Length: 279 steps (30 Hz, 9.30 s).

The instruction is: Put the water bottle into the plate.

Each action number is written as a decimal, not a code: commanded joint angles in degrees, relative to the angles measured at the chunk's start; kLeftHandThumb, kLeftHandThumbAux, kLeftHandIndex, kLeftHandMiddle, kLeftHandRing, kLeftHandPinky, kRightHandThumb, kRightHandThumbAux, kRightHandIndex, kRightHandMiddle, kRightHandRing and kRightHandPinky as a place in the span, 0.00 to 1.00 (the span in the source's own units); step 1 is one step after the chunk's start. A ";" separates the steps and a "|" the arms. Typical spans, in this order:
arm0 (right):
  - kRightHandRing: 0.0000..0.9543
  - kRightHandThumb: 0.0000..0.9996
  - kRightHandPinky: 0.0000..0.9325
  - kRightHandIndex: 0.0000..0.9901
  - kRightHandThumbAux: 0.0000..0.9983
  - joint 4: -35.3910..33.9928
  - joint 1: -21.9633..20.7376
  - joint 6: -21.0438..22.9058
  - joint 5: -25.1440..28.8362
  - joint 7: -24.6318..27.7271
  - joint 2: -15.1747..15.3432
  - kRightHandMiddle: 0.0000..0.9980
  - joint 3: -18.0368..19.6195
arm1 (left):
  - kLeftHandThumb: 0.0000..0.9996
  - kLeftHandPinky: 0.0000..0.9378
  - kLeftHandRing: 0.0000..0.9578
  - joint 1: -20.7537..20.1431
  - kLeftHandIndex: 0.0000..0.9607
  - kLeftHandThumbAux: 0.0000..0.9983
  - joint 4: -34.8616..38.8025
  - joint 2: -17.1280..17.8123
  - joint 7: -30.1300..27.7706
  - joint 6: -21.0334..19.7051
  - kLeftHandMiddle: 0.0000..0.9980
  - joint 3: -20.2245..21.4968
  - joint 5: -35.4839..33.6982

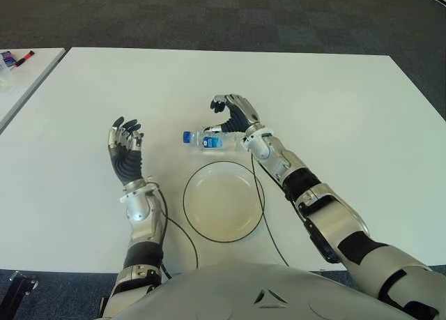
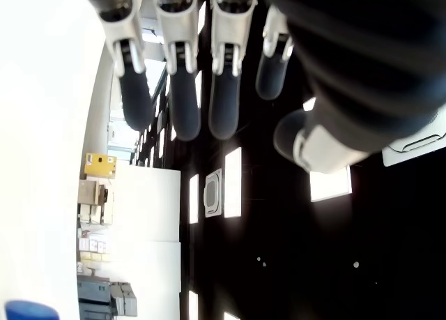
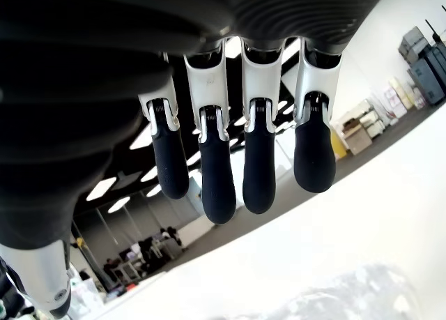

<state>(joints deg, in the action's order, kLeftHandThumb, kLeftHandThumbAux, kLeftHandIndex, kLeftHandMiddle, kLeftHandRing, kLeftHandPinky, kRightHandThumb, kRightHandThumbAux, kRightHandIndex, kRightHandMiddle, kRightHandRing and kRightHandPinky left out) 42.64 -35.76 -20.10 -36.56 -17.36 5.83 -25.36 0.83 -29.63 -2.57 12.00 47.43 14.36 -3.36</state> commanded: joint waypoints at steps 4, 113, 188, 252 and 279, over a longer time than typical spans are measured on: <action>0.54 0.96 0.90 0.40 0.66 -5.53 1.84 -1.17 2.43 1.20 0.99 0.51 1.87 | 0.57 0.37 0.33 -0.92 0.21 0.62 -0.96 0.24 -0.40 -0.04 0.30 0.10 0.20; 0.00 0.34 0.02 0.00 0.40 6.83 -7.56 -2.32 -5.65 13.09 5.36 0.00 -6.69 | 0.60 0.37 0.32 0.02 0.19 0.60 1.39 0.07 -0.24 -3.02 0.30 -0.17 2.06; 0.05 0.38 0.10 0.01 0.42 18.65 -11.31 -2.30 -9.92 12.57 0.66 0.03 -13.19 | 0.59 0.40 0.33 1.58 0.19 0.60 5.19 -1.01 1.54 -4.85 0.30 -1.71 5.39; 0.18 0.42 0.26 0.04 0.43 17.85 -10.43 -5.73 -9.73 16.42 4.03 0.11 -13.82 | 0.57 0.36 0.32 5.12 0.19 0.57 13.99 -3.22 3.58 -7.69 0.29 -4.51 6.77; 0.22 0.48 0.34 0.04 0.48 21.94 -11.17 -3.36 -10.85 13.46 1.90 0.16 -15.22 | 0.55 0.36 0.30 6.22 0.17 0.56 16.74 -3.32 4.37 -9.16 0.26 -5.77 7.76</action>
<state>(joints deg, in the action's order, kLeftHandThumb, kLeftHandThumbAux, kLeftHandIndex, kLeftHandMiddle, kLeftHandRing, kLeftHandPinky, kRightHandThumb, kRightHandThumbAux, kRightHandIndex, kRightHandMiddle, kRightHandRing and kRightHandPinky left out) 63.13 -46.43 -24.37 -46.81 -3.71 8.39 -39.83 6.20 -13.42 -4.20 15.63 38.89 9.27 3.46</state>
